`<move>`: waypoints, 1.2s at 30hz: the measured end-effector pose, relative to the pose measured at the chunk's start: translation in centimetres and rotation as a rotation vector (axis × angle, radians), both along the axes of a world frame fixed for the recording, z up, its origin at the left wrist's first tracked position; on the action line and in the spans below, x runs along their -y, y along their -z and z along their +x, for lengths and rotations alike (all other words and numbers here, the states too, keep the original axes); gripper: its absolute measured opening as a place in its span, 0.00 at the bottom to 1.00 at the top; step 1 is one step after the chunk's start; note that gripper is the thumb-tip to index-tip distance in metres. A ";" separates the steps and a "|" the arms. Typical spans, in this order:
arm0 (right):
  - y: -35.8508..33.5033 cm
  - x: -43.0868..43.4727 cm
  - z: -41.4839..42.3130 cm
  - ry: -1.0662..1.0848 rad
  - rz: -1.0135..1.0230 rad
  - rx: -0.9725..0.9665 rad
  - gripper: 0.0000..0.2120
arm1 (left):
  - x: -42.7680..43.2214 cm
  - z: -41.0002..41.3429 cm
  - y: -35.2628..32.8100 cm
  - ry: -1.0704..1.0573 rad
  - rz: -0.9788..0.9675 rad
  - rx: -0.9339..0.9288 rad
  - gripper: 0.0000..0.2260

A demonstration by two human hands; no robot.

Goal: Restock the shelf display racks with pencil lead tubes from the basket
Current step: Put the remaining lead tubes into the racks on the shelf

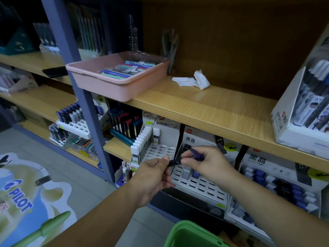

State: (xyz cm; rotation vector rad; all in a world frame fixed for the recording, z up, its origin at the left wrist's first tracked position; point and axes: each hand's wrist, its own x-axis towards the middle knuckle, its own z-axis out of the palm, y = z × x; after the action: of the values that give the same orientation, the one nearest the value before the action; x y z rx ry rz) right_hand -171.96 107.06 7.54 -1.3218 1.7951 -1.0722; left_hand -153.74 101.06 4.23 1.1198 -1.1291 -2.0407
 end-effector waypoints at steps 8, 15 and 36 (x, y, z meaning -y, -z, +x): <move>-0.1 2.1 -0.3 0.247 -0.066 -0.226 0.09 | 0.0 -0.9 3.1 0.114 -0.485 0.513 0.03; -0.9 4.6 0.7 0.053 0.049 -0.750 0.12 | 0.8 -1.2 3.9 0.109 -0.503 0.491 0.08; 1.5 4.5 -0.1 0.036 0.097 -0.475 0.14 | 1.3 -0.6 4.8 0.062 -0.456 0.438 0.06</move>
State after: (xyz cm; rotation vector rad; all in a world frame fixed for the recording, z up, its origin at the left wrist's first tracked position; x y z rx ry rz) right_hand -172.06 102.54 6.01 -1.5827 2.1871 -0.7133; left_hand -154.38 99.80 -0.54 1.3271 -1.7529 -1.4923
